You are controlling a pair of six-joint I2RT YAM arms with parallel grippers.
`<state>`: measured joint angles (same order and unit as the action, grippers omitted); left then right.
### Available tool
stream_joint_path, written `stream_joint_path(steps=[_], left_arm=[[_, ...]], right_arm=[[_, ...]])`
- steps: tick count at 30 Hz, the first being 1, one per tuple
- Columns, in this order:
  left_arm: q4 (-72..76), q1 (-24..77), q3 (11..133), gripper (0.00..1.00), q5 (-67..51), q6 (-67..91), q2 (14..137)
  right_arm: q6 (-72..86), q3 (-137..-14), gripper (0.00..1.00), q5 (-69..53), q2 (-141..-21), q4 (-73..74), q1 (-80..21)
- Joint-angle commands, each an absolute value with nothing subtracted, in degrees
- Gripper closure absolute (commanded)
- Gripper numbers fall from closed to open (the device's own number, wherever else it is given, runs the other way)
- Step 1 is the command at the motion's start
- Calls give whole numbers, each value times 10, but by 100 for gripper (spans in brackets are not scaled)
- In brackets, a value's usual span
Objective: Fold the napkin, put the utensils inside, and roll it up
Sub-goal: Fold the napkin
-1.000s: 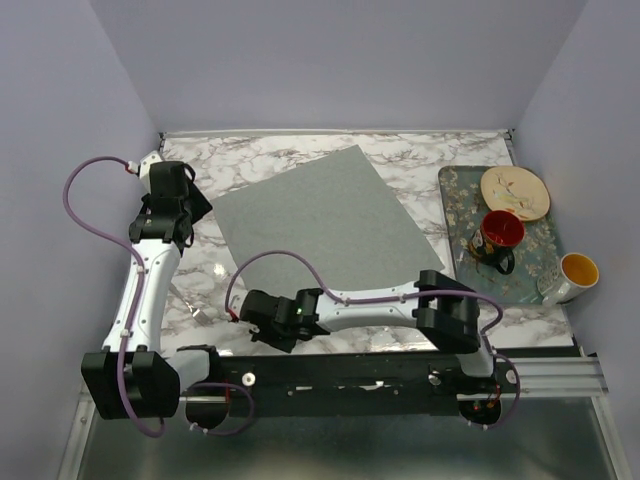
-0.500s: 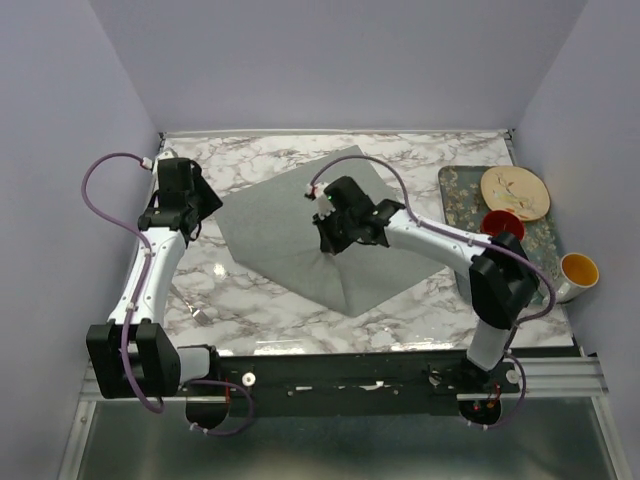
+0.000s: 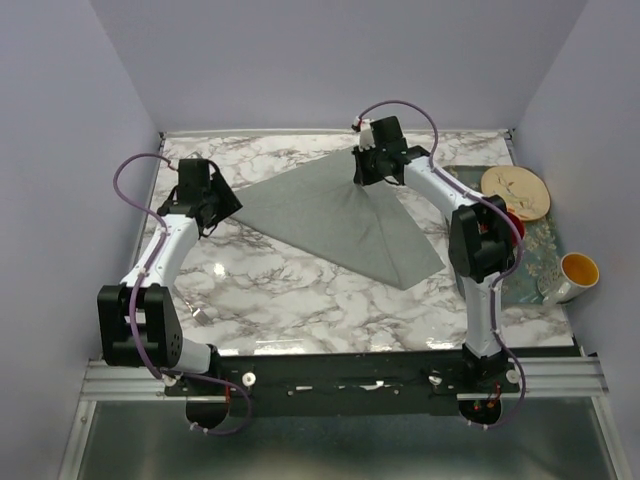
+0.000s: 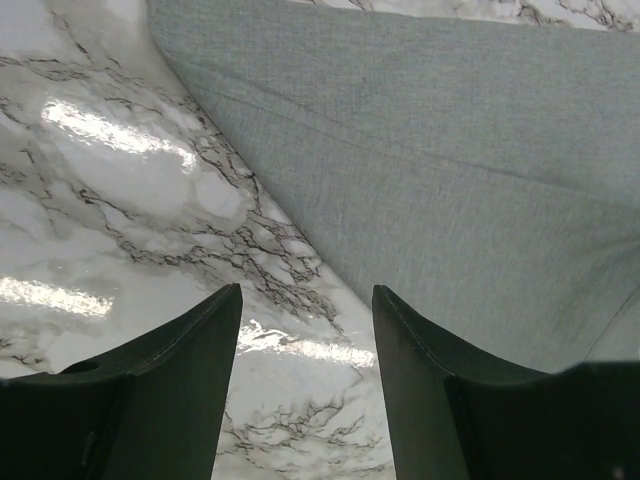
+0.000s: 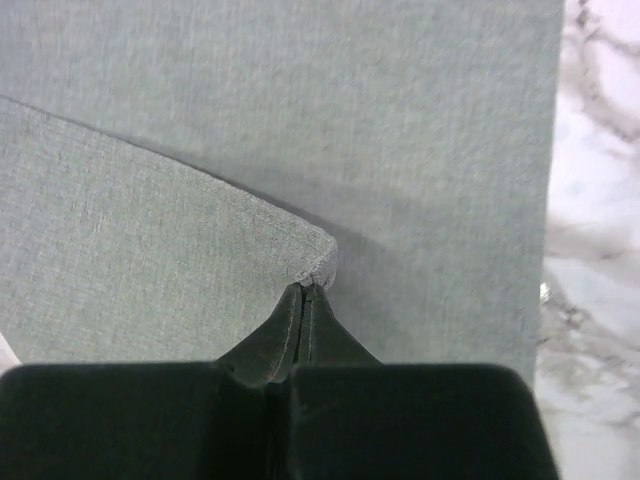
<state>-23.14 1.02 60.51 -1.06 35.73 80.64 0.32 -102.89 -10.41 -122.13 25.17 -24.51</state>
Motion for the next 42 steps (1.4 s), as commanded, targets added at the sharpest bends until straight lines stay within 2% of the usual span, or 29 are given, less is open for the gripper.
stream_joint_path(steps=[1,7,14,21,34,42], left_arm=[[-209,25,621,37,-30,367,829],[-198,31,622,37,-31,371,845],[-196,32,629,37,-32,370,856],[-197,32,638,37,-37,368,861],[-193,31,649,37,-42,363,872],[-192,32,648,37,-42,366,873]], right_arm=[[-17,-1125,99,-143,-1293,250,-229],[-18,-1267,99,-163,-1375,262,-224],[-3,-1355,99,-159,-1432,257,-213],[107,-1365,99,-162,-1455,229,-179],[138,-1447,99,-249,-1513,186,-163],[186,-1457,98,-236,-1527,156,-161]])
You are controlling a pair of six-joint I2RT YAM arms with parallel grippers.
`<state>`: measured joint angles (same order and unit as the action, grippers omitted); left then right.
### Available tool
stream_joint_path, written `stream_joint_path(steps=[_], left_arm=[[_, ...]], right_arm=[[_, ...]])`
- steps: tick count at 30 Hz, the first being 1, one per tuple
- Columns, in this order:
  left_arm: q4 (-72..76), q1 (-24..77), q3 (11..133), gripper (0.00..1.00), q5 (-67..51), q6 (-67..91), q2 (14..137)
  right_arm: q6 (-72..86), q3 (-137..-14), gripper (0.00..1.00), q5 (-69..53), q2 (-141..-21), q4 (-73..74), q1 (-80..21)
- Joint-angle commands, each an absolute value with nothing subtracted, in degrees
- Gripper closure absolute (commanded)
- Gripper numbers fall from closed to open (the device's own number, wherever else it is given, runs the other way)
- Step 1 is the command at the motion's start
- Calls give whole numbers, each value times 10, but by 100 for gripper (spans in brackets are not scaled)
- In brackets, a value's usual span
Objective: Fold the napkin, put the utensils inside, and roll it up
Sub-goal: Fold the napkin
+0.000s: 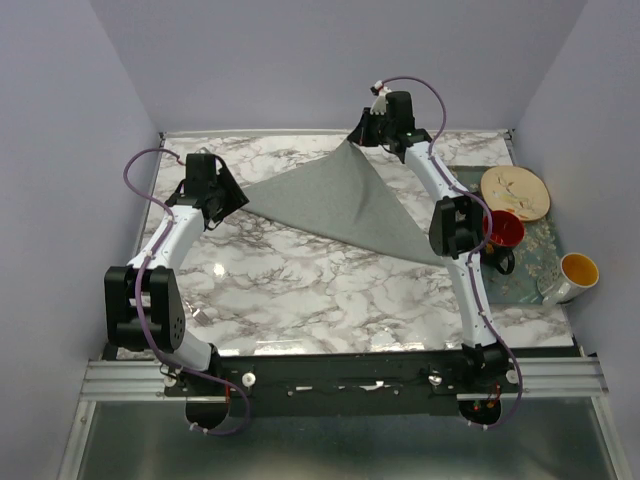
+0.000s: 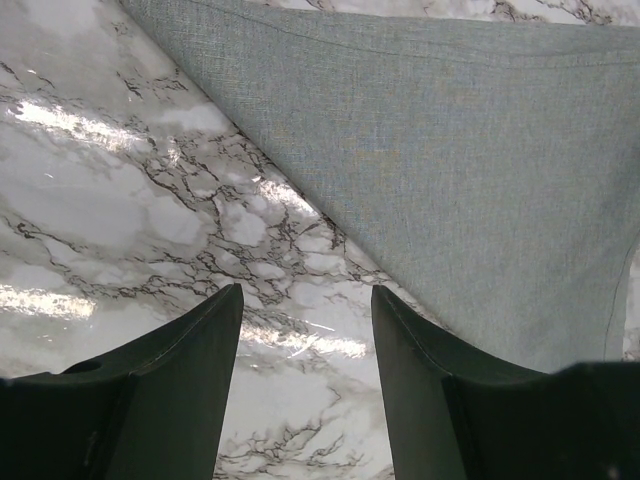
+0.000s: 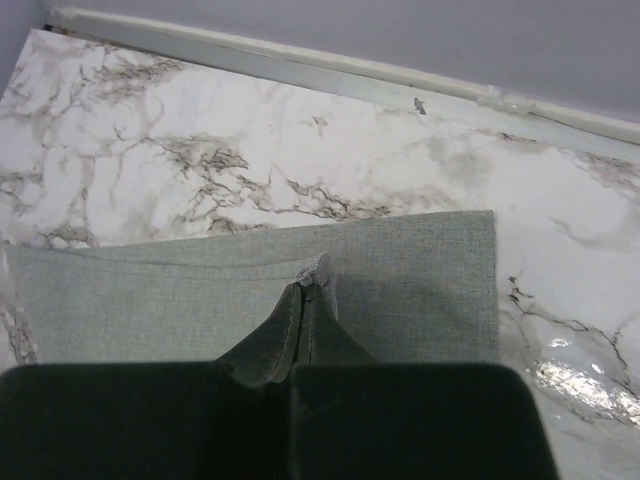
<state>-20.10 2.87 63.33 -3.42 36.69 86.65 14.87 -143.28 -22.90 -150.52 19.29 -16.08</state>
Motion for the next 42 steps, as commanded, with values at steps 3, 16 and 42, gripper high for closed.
stream_joint_path(steps=[3,16,42], left_arm=[[-192,32,647,37,-40,364,869],[-200,30,692,41,-44,386,932],[-157,21,782,50,-59,414,1045]], right_arm=[[204,-1455,98,-219,-1528,144,-156],[223,-1448,94,-219,-1529,127,-149],[219,-1460,29,-202,-1486,218,-119]])
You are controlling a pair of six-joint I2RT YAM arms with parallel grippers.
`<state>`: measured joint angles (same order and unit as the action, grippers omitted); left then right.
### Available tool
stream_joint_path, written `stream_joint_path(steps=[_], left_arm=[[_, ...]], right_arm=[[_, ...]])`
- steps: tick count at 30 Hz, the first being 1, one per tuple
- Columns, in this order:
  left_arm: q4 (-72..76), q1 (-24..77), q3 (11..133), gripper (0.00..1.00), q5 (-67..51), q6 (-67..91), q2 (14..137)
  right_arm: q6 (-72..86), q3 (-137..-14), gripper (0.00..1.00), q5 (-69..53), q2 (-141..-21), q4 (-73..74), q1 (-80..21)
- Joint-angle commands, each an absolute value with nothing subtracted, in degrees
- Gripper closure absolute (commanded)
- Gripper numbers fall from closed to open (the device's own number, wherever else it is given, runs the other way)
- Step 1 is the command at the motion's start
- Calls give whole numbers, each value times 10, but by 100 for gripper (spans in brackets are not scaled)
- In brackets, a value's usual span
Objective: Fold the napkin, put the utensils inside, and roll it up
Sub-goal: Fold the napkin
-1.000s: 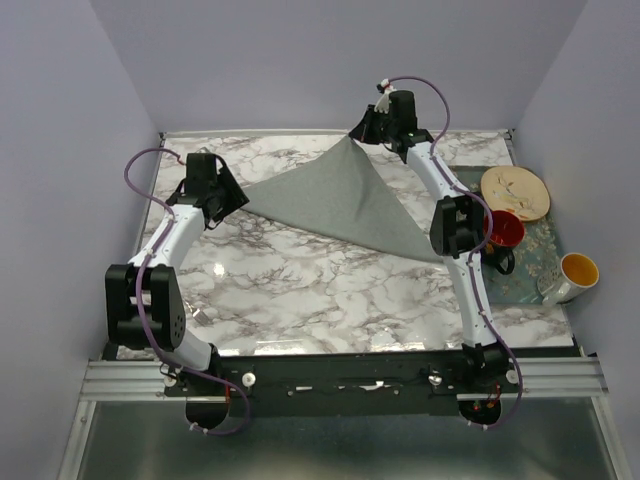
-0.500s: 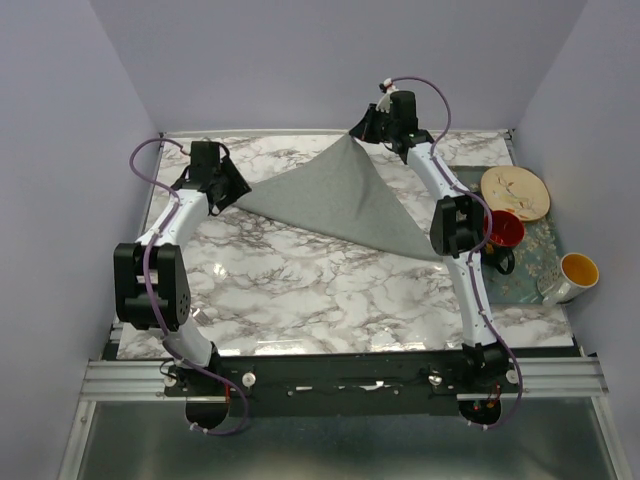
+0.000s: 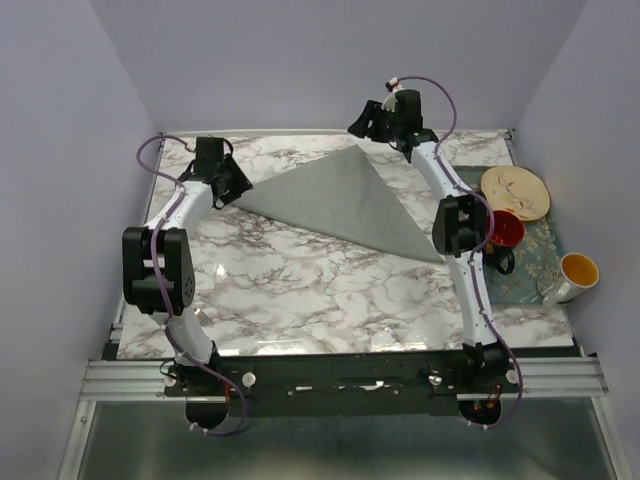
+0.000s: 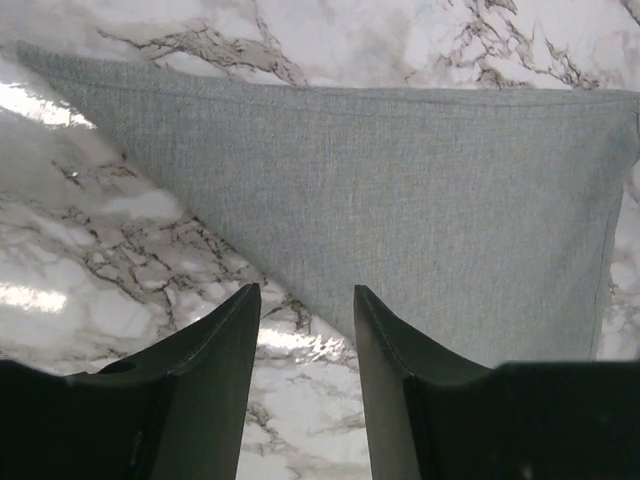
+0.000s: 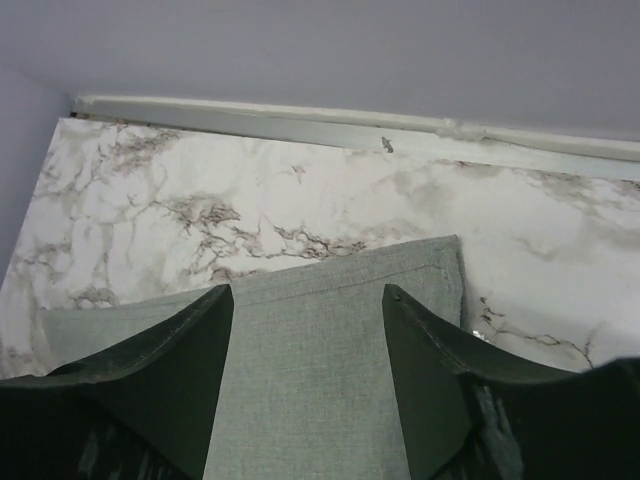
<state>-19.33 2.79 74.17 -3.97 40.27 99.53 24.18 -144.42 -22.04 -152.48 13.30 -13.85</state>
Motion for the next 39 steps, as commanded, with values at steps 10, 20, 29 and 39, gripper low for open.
stream_joint_path(steps=[10,20,29,39], left_arm=[[-188,4,922,67,-105,423,1199],[-249,-29,967,69,-83,409,1272],[-275,-51,971,69,-58,398,1300],[-273,-54,981,69,-44,387,1301]], right_arm=[[167,-918,52,-142,-1075,280,-119],[154,-674,67,-85,-932,295,-118],[170,-621,68,17,-947,314,-118],[196,-634,69,58,-1023,315,-104]])
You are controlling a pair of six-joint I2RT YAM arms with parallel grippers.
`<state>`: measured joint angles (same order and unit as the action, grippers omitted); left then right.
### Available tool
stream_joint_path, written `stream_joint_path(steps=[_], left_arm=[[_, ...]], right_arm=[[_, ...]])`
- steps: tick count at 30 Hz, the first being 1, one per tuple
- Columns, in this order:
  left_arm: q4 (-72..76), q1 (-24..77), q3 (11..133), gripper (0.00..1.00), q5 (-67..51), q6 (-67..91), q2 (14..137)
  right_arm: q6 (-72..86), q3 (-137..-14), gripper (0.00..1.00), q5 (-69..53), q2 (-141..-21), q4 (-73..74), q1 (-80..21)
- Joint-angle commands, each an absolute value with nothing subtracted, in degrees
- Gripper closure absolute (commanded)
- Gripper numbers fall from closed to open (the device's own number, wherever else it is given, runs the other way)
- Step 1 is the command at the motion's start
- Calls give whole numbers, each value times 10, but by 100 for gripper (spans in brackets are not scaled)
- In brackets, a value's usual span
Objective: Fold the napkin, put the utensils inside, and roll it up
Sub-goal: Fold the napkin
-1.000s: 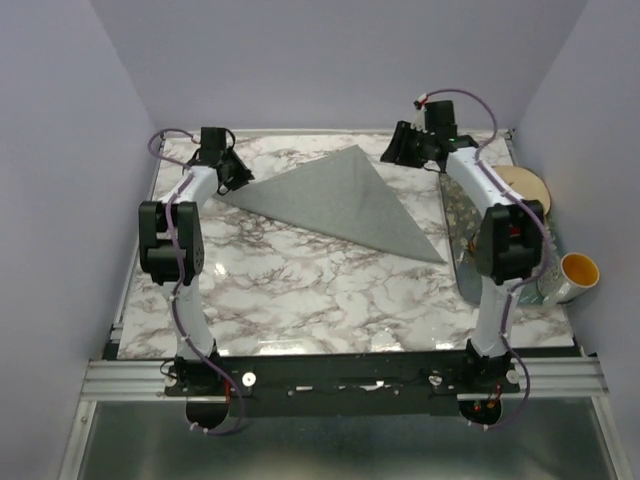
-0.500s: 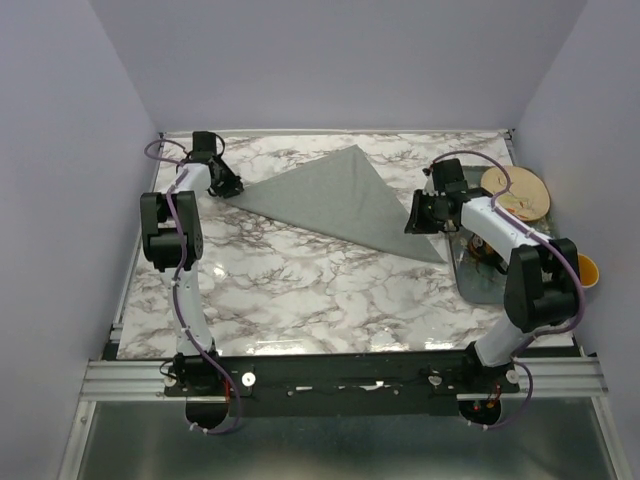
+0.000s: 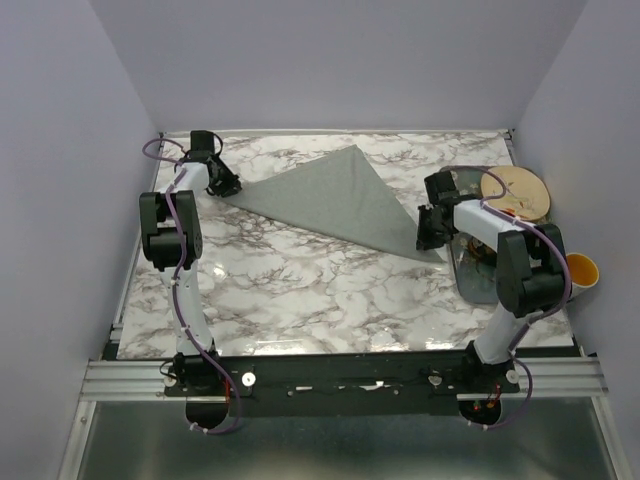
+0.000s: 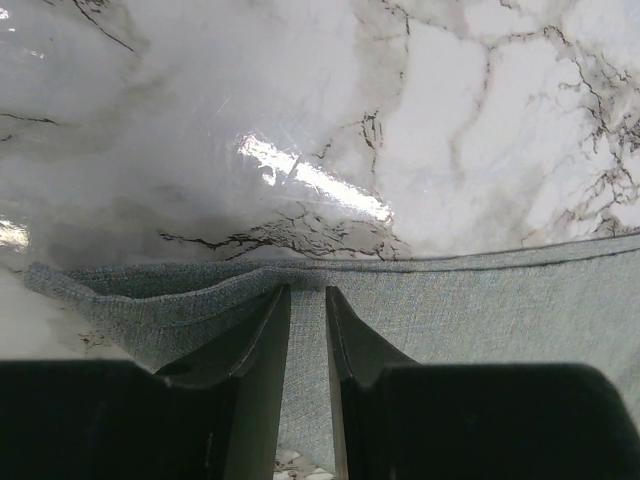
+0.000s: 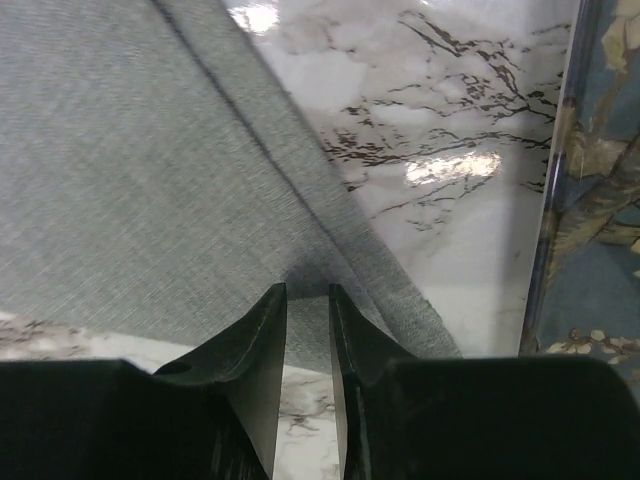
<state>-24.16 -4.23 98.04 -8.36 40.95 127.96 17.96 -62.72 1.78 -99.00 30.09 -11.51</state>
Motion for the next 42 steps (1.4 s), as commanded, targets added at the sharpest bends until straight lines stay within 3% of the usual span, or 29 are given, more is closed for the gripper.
stream_joint_path(steps=[1,7,11,15,18,22,28,42], left_arm=[[-273,-53,984,68,-41,382,1300],[-292,-33,997,61,-4,366,1255],[-286,21,993,54,0,366,1209],[-247,49,1008,62,-121,407,1244],[-227,75,1037,66,-159,417,1276],[-195,86,1068,67,-178,444,1307],[-184,79,1099,67,-192,472,1365],[-168,47,1063,67,-199,488,1386]], right_arm=[[199,-640,68,55,-1027,313,-104],[205,-686,63,68,-1023,346,-104],[190,-751,51,-68,-1019,272,-109],[207,-923,48,-169,-1134,257,-124],[238,-1018,51,-214,-1202,232,-136],[308,-1103,67,-265,-1276,171,-150],[357,-1167,80,-286,-1369,147,-155],[405,-1184,80,-251,-1440,180,-127]])
